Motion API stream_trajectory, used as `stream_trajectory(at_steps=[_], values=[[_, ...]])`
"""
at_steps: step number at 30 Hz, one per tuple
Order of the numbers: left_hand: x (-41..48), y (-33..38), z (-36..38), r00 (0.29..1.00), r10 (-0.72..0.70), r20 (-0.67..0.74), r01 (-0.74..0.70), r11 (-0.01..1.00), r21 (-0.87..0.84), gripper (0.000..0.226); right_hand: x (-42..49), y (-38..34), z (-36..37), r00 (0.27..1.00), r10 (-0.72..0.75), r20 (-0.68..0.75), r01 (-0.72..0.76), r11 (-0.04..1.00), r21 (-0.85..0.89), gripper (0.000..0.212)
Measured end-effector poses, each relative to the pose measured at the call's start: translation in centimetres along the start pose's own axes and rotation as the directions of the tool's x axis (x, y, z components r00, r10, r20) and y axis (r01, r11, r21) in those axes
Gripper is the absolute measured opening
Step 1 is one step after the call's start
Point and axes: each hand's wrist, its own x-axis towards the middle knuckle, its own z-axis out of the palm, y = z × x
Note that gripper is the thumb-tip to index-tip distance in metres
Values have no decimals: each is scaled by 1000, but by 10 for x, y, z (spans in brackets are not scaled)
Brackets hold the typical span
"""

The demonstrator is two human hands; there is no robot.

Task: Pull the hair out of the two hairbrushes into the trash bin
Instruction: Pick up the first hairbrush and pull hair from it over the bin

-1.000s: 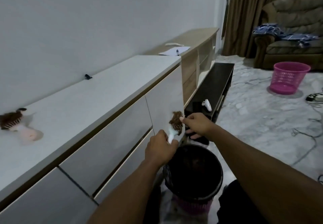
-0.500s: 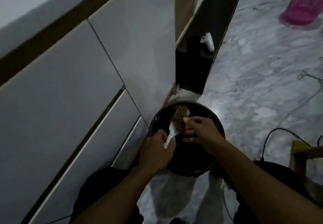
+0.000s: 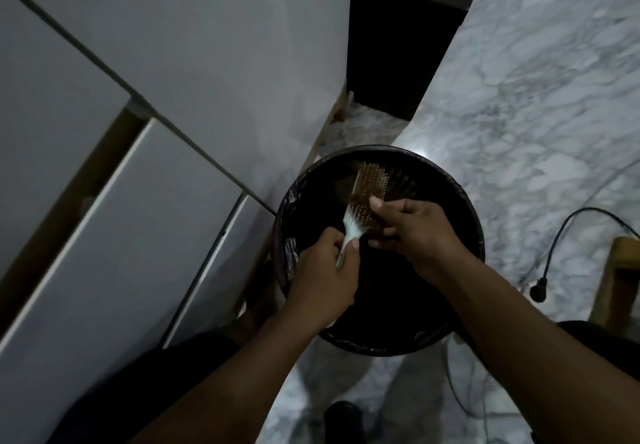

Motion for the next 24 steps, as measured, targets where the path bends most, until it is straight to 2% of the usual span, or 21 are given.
stream_trajectory(at_steps=[5,9,12,15,17,20,22,24], values=[[13,5,3,998,-48,38,49,999,-14,25,9,-7,-2,1000,-21,-10,21,999,-29,28],[10,10,7,997,-50,51,50,999,-8,24,6,-14,-8,997,-58,51,62,995,-81,26],[9,10,9,997,-63,52,65,998,-27,25,3,-16,-13,994,-5,106,12,998,-68,22],[9,10,10,994,-85,62,88,995,-56,26,2,-17,-12,995,41,86,-38,999,-39,12],[11,9,11,993,-101,63,106,991,-87,25,2,-18,-8,999,5,53,-3,1000,-24,18],[11,11,10,995,-82,55,87,991,-98,24,2,-18,-3,995,-100,21,101,992,-72,46],[10,13,10,997,-62,53,67,993,-97,23,4,-15,2,986,-164,-25,160,979,-127,44],[10,14,10,997,-62,49,66,992,-103,23,7,-11,5,975,-211,-75,198,969,-151,32]])
